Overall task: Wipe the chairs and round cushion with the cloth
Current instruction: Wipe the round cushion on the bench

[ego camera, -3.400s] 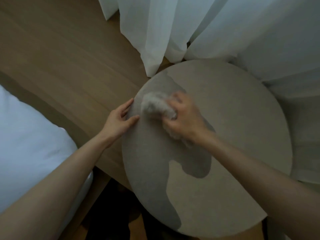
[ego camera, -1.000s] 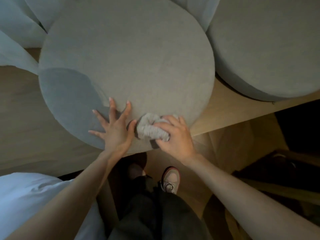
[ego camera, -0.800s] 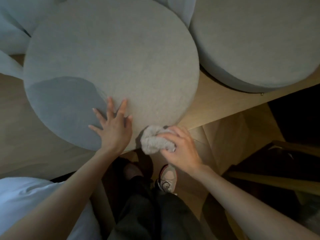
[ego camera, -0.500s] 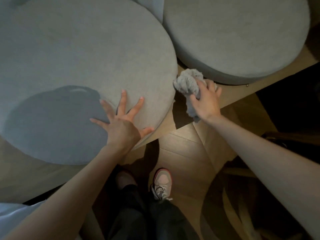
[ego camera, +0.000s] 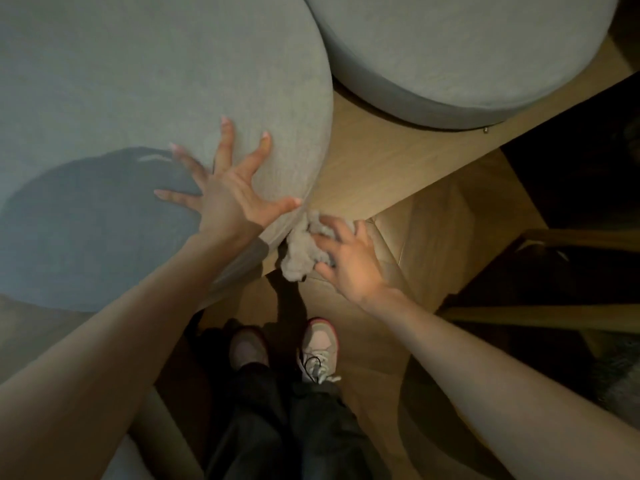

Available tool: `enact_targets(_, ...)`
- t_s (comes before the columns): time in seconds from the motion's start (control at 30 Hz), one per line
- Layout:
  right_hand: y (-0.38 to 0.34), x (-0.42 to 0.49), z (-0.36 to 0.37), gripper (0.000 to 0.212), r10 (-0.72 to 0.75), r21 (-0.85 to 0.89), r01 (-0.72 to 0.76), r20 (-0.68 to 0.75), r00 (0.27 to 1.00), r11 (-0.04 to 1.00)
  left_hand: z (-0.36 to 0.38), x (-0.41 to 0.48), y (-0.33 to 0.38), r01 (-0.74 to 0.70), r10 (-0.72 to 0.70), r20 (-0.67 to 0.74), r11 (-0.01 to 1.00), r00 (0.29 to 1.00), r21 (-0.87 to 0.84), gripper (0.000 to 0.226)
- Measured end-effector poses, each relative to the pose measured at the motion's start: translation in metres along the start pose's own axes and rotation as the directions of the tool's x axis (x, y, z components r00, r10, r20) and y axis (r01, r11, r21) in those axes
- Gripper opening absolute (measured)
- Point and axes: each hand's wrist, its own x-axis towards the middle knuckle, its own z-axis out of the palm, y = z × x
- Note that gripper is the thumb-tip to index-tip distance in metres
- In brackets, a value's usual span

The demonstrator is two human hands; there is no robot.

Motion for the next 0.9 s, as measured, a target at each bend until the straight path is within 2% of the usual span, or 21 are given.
enact_targets(0.07, 0.004, 0.001, -0.004, 0.045, -0.036, -0.038, 0.037, 0.036, 0.999, 0.999, -0.002, 0.002, -0.003, -0.015, 0.014, 0.028, 0.999, 0.999, 0.042, 0.093)
enact_targets(0.13, 0.021, 0.013, -0.015, 0.049, 0.014, -0.062, -0.015, -0.005, 1.000, 0.998, -0.004, 0.000, -0.007, -0.061, 0.058, 0.033, 0.995, 0.998, 0.076, 0.087)
enact_targets(0.23, 0.051, 0.036, -0.035, 0.053, 0.288, -0.032, -0.292, -0.093, 0.953, 0.956, 0.000, -0.015, -0.015, -0.183, 0.191, -0.058, 0.975, 0.980, 0.129, 0.071)
enact_targets(0.3, 0.052, 0.041, -0.037, 0.053, 0.381, -0.013, -0.387, -0.150, 0.912, 0.922, 0.003, -0.028, -0.023, -0.266, 0.263, -0.142, 0.964, 0.954, -0.003, 0.061)
enact_targets(0.37, 0.033, 0.035, -0.024, 0.053, 0.314, -0.005, -0.317, -0.133, 0.940, 0.948, 0.000, -0.040, -0.035, -0.303, 0.249, -0.217, 0.915, 0.944, -0.265, 0.052)
enact_targets(0.4, 0.019, 0.027, -0.012, 0.053, 0.245, -0.013, -0.247, -0.097, 0.965, 0.969, -0.002, -0.047, -0.044, -0.316, 0.242, -0.249, 0.891, 0.938, -0.325, 0.049)
enact_targets(0.5, -0.035, -0.011, 0.025, 0.054, 0.144, 0.016, -0.144, 0.043, 0.989, 0.989, -0.003, -0.072, -0.082, -0.313, 0.233, -0.315, 0.921, 0.920, -0.232, 0.047)
enact_targets(0.57, -0.074, -0.036, 0.046, 0.055, 0.059, 0.051, -0.068, 0.160, 0.985, 0.996, -0.004, -0.097, -0.109, -0.223, 0.144, -0.301, 0.943, 0.943, -0.247, 0.047)
enact_targets(0.63, -0.113, -0.053, 0.062, 0.058, -0.081, 0.056, 0.069, 0.271, 0.959, 0.996, -0.004, -0.126, -0.135, -0.144, 0.049, -0.300, 0.941, 0.953, -0.305, 0.047)
enact_targets(0.7, -0.149, -0.055, 0.071, 0.059, -0.157, 0.057, 0.147, 0.298, 0.942, 0.988, -0.005, -0.156, -0.158, -0.082, -0.029, -0.290, 0.927, 0.957, -0.365, 0.049)
enact_targets(0.77, -0.180, -0.048, 0.074, 0.060, -0.193, 0.040, 0.190, 0.264, 0.945, 0.981, -0.006, -0.179, -0.183, 0.009, -0.130, -0.263, 0.909, 0.956, -0.417, 0.051)
enact_targets(0.9, -0.219, -0.028, 0.075, 0.059, -0.266, -0.016, 0.283, 0.297, 0.917, 0.959, -0.007, -0.207, -0.217, 0.180, -0.325, -0.206, 0.838, 0.923, -0.515, 0.053)
